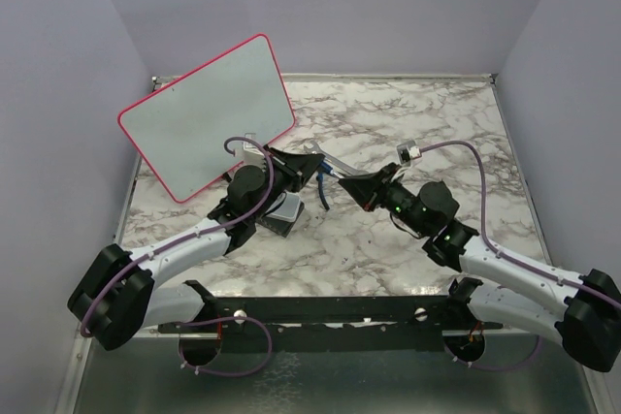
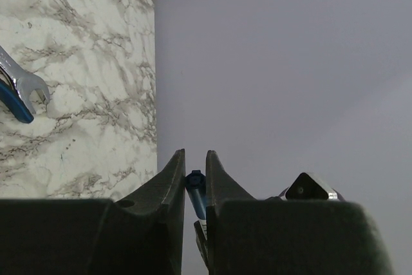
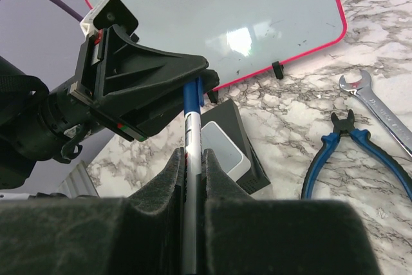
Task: Write a sentence on the whiteboard
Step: Open the pen cap from the whiteboard marker, then place the pen cap at the center of the board.
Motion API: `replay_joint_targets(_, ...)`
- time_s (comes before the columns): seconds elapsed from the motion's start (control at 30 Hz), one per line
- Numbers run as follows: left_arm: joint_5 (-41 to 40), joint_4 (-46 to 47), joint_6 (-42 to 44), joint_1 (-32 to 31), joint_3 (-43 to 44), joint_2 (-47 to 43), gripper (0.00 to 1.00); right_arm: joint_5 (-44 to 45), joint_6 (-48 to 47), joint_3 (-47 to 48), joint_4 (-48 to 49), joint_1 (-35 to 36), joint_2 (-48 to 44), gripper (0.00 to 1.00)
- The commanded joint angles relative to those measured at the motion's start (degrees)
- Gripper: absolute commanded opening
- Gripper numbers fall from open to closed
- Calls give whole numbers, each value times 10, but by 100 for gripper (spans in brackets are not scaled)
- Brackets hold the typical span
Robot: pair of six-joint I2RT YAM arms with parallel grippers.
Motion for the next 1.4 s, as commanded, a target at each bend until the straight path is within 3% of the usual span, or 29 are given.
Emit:
replay_joint_targets(0.0,-70,-1,12,32,-11,-19,0,18,-16,-16,-51,-3,-29,1)
replay_joint_targets(0.6,-138,-34,-3,36,-35,-73,0,31,-6,-37,-113,-4,-89,1)
replay_joint_targets(0.73,-131,-69,29,36,-31,-90,0,87,-4,-25,-177,-3,-110,0)
replay_joint_targets(0.9,-72,-174,149,29,6,-114,0,190,-5,23,-274,-4,-111,1)
replay_joint_targets(1.03,-16,-314,284,-30,87,-58,0,228,-28,48,-296,-11,-93,1)
replay_joint_targets(1.13,-38,-414,371,-99,139,-17,0,217,-36,69,-306,-37,-76,1)
replay_joint_targets(1.37,-54,-545,481,-207,200,95,0,118,-19,62,-291,-145,-84,1)
